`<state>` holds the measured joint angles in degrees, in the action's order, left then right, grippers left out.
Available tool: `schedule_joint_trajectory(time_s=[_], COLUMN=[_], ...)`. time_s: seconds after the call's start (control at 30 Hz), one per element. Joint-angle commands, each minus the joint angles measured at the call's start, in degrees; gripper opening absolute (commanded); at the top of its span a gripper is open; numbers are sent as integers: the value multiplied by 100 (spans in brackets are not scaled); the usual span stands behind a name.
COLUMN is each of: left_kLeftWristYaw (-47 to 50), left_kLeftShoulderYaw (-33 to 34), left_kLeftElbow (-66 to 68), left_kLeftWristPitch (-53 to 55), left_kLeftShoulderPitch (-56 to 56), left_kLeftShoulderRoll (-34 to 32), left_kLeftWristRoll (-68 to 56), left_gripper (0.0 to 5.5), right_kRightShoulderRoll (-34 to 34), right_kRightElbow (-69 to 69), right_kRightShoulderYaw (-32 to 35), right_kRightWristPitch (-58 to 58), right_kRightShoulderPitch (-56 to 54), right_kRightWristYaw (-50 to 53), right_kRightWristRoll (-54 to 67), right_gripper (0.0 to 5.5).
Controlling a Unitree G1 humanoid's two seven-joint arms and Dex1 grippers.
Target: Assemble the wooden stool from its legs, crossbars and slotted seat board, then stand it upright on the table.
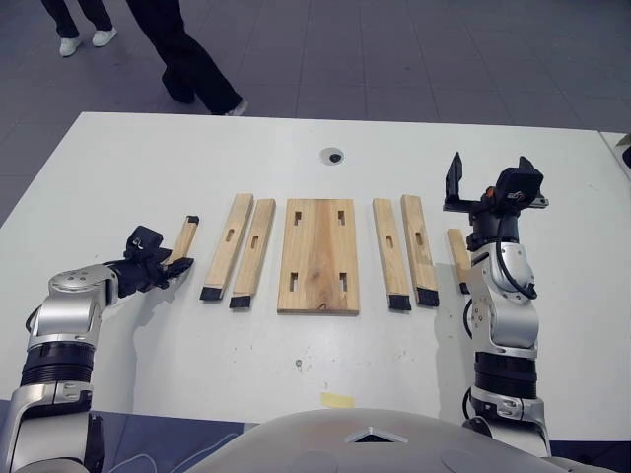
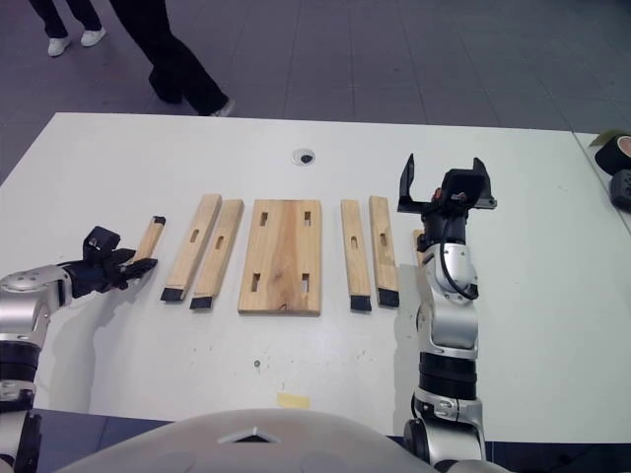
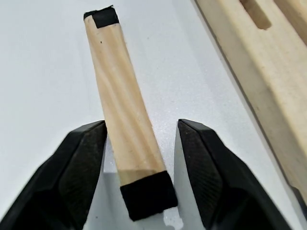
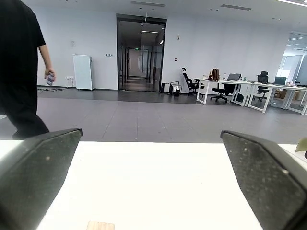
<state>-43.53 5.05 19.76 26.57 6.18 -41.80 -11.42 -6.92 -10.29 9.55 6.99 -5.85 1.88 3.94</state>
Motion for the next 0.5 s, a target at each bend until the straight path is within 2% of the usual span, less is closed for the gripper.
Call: schedule_joint_trajectory(time_s=[0.03,0.13,0.27,0.4,0.5], left_kLeftWristYaw=[459,1129,2087,2444,2257], left_kLeftShoulderYaw=[-19,405,887,912,646], left_kLeftElbow=[207,-186,-1267,-1701,-2199], left_kLeftWristPitch=[4,-431,-761,-1009,-1090], left_kLeftShoulderPitch=[-315,-72,655,1456,1905], left_kLeftShoulderRoll=[251,479,1043,1163,1210], left_kLeftWristRoll=[219,167,-89,-51,-113], left_gripper=[186,136,128,128,128], right_kRightShoulderRoll=[-27,-4,-38,-141,-39], right_kRightElbow=[10,-5,86,185,-65], right_kRightShoulderYaw=[48,84,137,207,212], right_kRightWristPitch=[65,54,25,-15,160], right_kRightShoulderPitch=[-104,-22,-78,-424,-585], right_kRightWristYaw=[19,78,65,8,-275], right_kRightWristRoll=[-3,-32,-14,43,557], right_gripper=[540,540,540,540,540])
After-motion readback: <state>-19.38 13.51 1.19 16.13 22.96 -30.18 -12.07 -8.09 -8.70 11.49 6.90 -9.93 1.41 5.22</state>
